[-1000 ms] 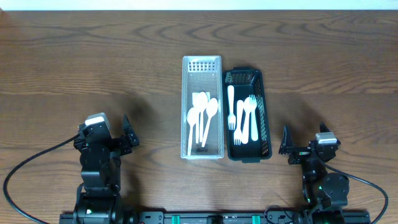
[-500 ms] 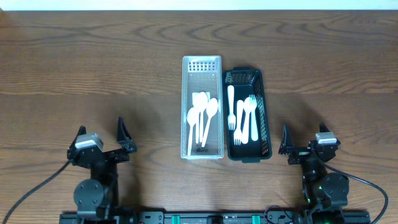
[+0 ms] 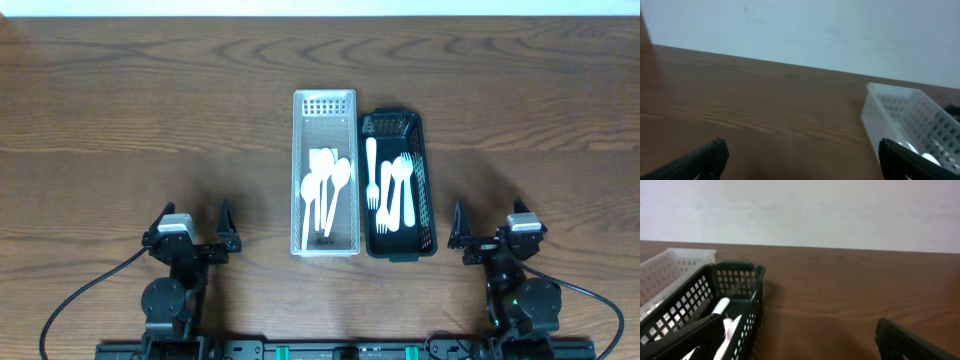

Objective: Pack container

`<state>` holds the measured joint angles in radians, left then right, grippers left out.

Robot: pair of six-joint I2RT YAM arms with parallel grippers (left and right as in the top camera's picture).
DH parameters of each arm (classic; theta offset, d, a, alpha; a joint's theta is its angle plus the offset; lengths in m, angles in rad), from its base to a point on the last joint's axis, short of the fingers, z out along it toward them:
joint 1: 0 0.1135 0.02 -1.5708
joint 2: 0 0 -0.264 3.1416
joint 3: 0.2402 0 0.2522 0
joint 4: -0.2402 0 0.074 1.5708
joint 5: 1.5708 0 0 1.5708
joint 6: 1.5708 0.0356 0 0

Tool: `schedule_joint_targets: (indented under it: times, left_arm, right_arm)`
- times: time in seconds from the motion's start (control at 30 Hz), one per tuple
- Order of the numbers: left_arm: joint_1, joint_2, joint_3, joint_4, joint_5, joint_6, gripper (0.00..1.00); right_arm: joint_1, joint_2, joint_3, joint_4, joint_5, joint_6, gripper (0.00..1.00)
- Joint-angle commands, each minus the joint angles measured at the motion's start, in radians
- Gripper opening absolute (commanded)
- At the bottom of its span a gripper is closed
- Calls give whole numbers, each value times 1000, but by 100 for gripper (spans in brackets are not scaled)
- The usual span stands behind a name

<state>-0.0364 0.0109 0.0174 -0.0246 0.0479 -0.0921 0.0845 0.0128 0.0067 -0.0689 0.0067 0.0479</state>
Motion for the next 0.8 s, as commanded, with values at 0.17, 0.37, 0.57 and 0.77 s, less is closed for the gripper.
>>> schedule_joint_targets:
  times: [0.17,0.37,0.57,0.77]
  left_arm:
    - [-6,-9,-13,-41,60,24,98]
    - [-6,-9,-13,-31,147,152,98]
    - [-6,-5,-13,-31,146,142,98]
    - [-6,-5,-13,-31,146,142,98]
  right_arm:
    - [8,-6,-1,-5,-7,6,99]
    - [8,-6,-1,-5,-7,7,99]
    - [8,-6,-1,-5,-7,7,99]
    - [8,-6,-1,-5,-7,7,99]
